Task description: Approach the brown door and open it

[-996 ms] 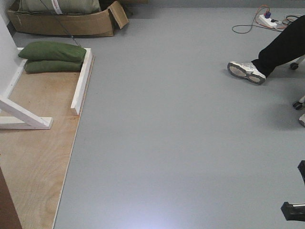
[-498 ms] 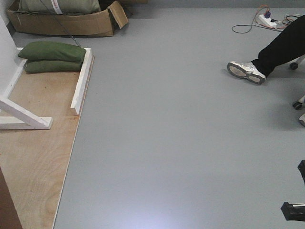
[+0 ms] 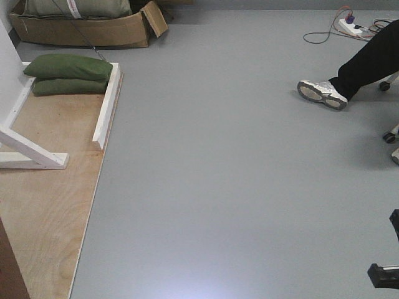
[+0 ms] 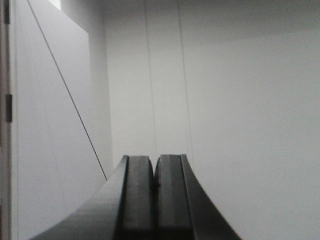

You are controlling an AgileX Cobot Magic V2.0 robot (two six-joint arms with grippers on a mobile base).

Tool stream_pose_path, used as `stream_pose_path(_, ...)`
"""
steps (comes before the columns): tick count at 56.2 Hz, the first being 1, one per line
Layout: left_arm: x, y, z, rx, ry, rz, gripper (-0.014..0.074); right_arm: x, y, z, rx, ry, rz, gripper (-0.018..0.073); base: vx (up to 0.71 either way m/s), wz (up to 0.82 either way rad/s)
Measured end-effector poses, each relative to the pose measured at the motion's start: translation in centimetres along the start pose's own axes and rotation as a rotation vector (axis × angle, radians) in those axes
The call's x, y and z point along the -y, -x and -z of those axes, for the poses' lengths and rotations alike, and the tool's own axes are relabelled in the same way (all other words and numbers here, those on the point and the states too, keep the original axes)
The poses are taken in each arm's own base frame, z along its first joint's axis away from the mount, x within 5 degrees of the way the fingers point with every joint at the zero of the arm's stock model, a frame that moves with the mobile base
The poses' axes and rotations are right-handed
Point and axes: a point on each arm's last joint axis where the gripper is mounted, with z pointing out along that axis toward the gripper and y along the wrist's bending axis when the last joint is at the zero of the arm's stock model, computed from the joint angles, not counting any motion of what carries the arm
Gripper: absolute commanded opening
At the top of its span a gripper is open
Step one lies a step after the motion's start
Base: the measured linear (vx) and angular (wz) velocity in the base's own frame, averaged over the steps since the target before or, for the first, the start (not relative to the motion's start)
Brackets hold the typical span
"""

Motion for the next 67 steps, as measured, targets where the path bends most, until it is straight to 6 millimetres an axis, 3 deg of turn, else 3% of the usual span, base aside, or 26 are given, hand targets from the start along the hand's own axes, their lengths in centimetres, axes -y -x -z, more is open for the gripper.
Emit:
stream_pose_path(13, -1.2, 2.6, 0.1, 0.205, 0.137, 0.011, -0.0006, 0.0, 0.0, 0.0, 0.0, 0.0, 0.0, 0.0, 0.0, 0.0)
stream_pose_path(31, -3.1, 3.5, 0.2, 0.355, 0.322, 0.011, -0.0006, 0.0, 0.0, 0.0, 0.0, 0.0, 0.0, 0.0, 0.0, 0.0)
stream_pose_path(46, -5.2, 5.0, 1.7, 0.566, 0.58, -0.058, -0.0006, 0.0, 0.0, 0.0, 0.0, 0.0, 0.0, 0.0, 0.0, 0.0)
stream_pose_path(56, -8.4, 3.6, 2.6, 0.611, 0.905, 0.116, -0.0006, 0.0, 0.0, 0.0, 0.0, 0.0, 0.0, 0.0, 0.0, 0.0)
stream_pose_path(67, -11.7, -0.8, 3.3, 0.54, 1.297, 0.454, -0.0006, 0.0, 0.0, 0.0, 0.0, 0.0, 0.0, 0.0, 0.0, 0.0)
